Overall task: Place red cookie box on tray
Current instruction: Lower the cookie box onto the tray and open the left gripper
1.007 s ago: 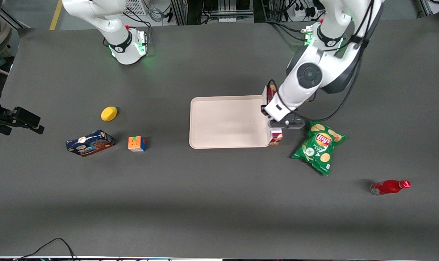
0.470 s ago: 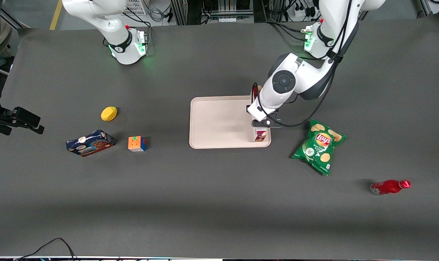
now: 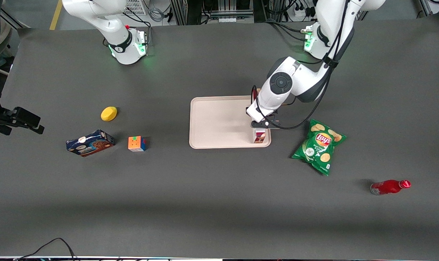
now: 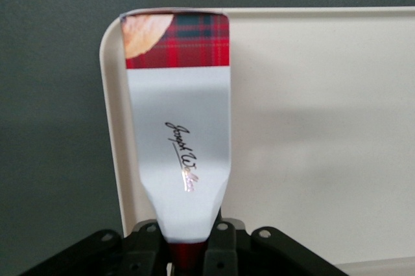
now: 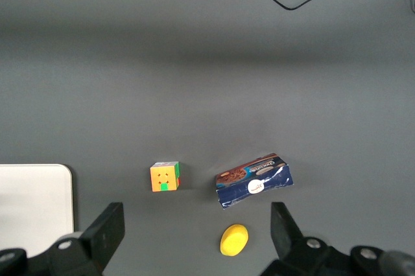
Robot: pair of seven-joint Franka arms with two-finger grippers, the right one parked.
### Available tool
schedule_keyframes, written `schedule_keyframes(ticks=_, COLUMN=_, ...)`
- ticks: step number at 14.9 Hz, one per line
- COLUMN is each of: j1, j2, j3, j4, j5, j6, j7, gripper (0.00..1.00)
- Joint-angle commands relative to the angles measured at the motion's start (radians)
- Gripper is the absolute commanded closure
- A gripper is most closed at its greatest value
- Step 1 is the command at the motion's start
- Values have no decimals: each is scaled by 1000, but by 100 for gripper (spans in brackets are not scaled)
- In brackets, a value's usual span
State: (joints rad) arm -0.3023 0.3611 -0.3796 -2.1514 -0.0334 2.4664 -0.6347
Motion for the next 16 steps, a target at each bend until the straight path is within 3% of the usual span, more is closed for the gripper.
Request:
schedule_keyframes(ticks=1, j1=-23, j2=-1, j3=18, j4=-5, j5=44, j6=17, j7=-40, gripper=79)
schedule_keyframes(ticks=4, j1=-23, j2=4, j3=19, j4=-5, j5=46, j6=17, j7=-40, gripper=77)
schedule_keyframes(ticks=8, j1=-23, j2=12, j3=22, j4=-7, j5=46, j6=22, j7=-42, gripper=56)
schedule_keyframes(ticks=10, j1=-23, j2=15, j3=24, j4=-7, j5=46, j6=28, j7=-42, gripper=37)
schedule_keyframes(ticks=12, j1=-23, j2=12, j3=36, j4=-5, j5=46, j6=20, j7=-45, gripper=2)
schedule_keyframes(ticks=16, j1=-18, j2=-39, j3=34, j4=11, j5=40, j6=-19, j7=-69, gripper=0)
